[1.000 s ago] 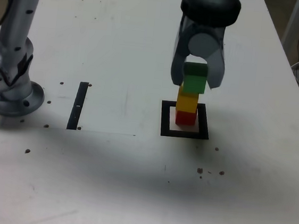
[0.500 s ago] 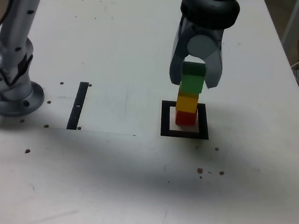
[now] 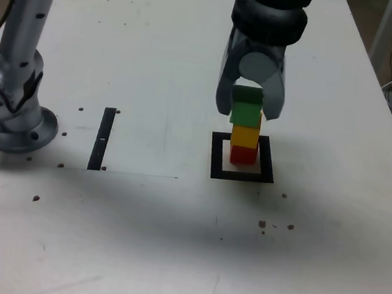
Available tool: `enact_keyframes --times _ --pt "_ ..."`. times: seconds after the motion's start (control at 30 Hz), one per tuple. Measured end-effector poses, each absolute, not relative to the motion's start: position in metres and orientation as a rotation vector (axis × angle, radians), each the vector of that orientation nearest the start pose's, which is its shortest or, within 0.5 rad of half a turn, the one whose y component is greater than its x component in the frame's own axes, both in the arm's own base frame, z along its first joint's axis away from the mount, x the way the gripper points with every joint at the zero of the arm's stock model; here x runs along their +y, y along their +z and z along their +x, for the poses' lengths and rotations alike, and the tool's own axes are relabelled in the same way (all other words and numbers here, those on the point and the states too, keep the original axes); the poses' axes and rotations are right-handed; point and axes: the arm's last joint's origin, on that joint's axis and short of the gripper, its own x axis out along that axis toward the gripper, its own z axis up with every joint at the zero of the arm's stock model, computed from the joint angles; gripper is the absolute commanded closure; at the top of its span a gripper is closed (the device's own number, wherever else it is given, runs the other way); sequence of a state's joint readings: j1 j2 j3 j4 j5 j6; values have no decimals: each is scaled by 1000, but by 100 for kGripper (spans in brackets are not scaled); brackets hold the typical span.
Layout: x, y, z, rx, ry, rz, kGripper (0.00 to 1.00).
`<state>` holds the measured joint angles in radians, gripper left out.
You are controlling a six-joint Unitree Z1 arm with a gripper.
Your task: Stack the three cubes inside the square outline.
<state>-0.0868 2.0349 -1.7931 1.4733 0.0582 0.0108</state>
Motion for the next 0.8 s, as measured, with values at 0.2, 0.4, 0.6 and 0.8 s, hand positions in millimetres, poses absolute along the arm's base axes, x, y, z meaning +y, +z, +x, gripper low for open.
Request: enact_keyframes --times 0.2,0.4,0.6,0.8 --pt "-26 300 367 1702 -24 132 1" --pt "-21 297 367 1718 -17 124 1" --pt "-20 297 359 1731 -17 125 1" --pt "-20 332 322 1665 -24 120 1"
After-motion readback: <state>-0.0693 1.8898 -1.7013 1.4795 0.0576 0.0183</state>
